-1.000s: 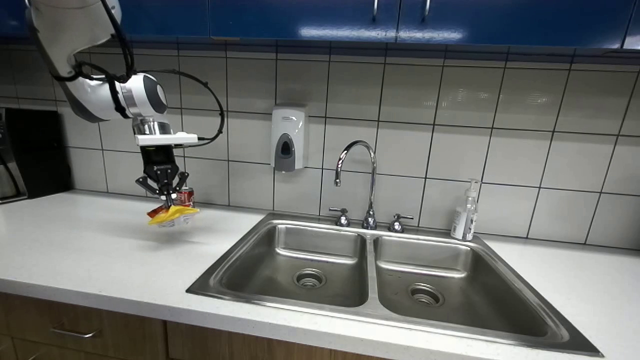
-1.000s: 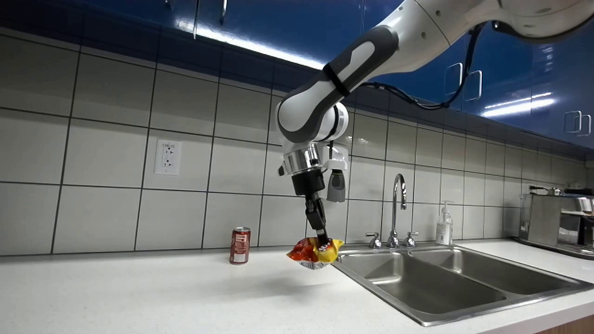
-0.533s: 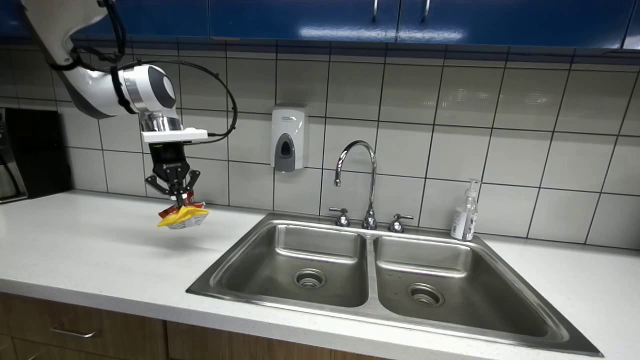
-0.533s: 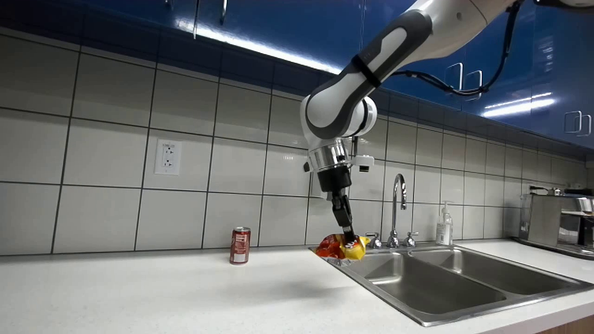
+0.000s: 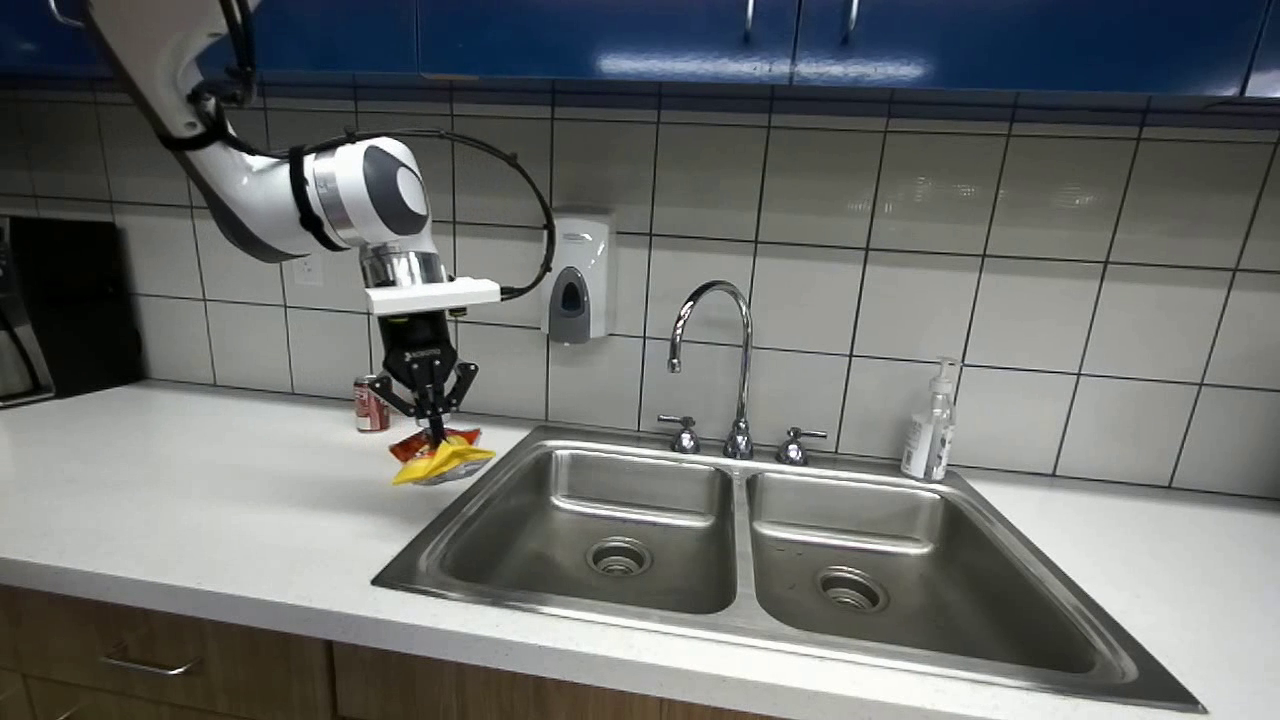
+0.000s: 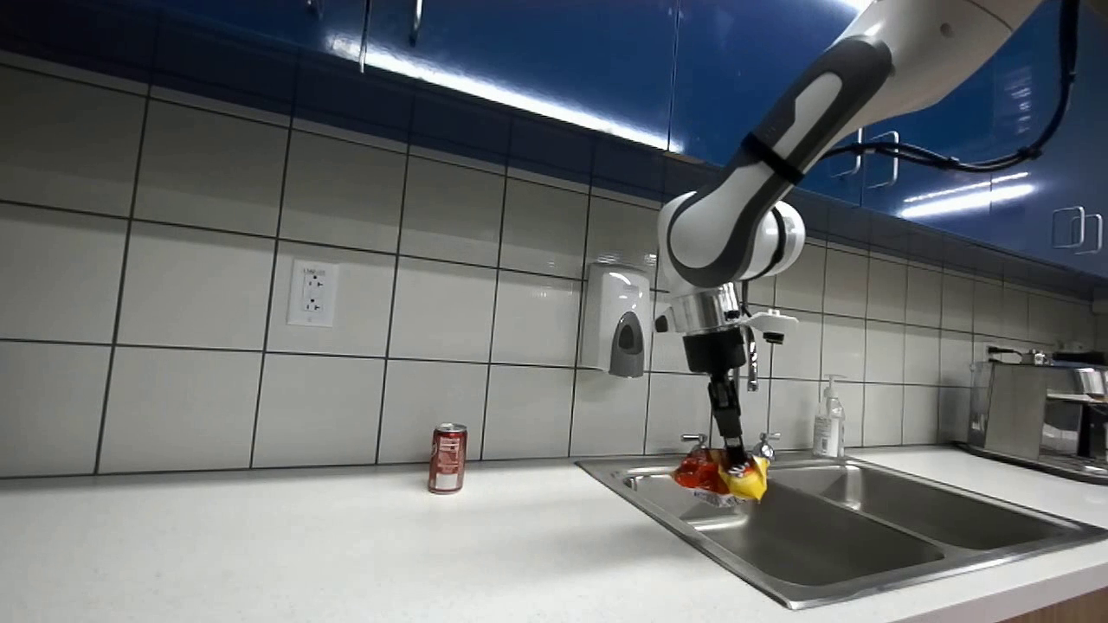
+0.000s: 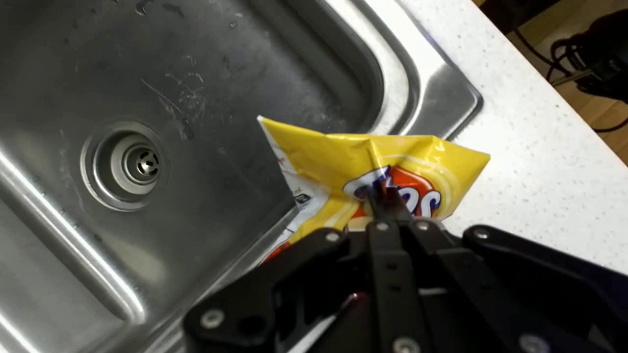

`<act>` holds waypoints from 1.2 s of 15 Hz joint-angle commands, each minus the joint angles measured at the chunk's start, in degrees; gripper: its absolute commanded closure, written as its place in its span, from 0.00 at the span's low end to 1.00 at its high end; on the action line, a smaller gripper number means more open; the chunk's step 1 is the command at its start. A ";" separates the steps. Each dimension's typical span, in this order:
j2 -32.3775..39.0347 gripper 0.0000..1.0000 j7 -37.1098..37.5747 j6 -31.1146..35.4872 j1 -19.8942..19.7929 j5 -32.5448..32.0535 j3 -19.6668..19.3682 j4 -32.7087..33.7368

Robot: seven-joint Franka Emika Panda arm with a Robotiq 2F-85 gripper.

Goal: Put the orange packet into the sink

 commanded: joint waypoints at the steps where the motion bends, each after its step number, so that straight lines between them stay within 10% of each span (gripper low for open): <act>1: -3.85 1.00 -6.99 5.34 -3.25 0.47 -2.91 -5.22; 18: 1.96 1.00 -19.00 15.54 -10.32 4.39 -10.92 -4.51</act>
